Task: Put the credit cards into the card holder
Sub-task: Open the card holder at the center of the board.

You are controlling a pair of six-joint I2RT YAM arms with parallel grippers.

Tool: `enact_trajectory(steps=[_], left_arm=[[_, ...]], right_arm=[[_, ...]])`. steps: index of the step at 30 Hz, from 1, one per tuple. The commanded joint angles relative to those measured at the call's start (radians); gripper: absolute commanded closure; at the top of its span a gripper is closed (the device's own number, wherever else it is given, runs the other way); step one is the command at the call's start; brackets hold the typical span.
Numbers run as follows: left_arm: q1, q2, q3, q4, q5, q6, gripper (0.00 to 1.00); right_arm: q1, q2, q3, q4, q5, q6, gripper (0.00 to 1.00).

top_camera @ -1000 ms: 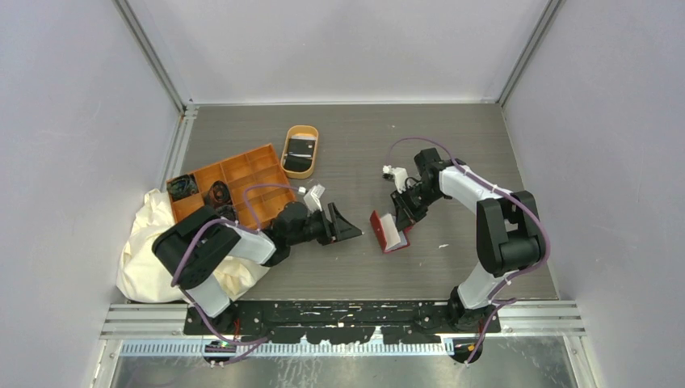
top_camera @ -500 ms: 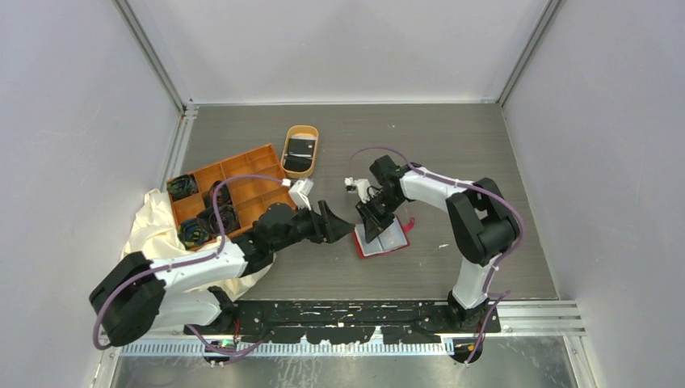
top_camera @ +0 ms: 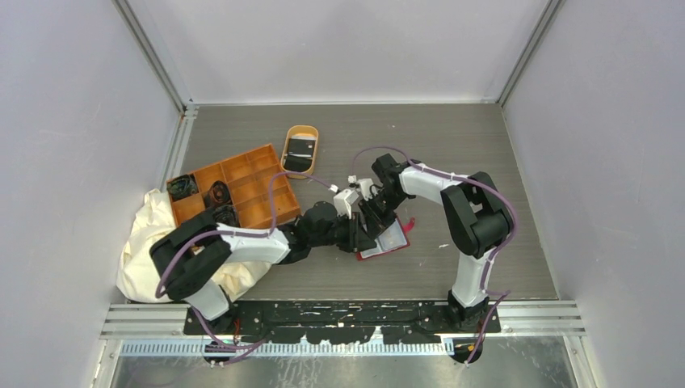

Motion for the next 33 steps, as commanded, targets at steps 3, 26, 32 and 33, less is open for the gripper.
enact_trajectory(steps=[3,26,32,33], left_arm=[[0.007,0.122,0.013,0.076,-0.034,0.033,0.82],[0.050,0.163,-0.099,0.136,-0.069,-0.002,0.83],[0.050,0.166,-0.086,0.131,-0.060,0.000,0.83],[0.050,0.166,-0.084,0.130,-0.058,0.000,0.83]], right_arm=[[-0.075,-0.061,0.033,-0.035,-0.069,-0.016,0.84],[-0.216,-0.091,0.006,-0.110,0.162,-0.069,0.63],[-0.216,-0.028,0.019,-0.141,0.131,-0.078,0.57],[-0.217,-0.016,0.022,-0.148,0.123,-0.080,0.57]])
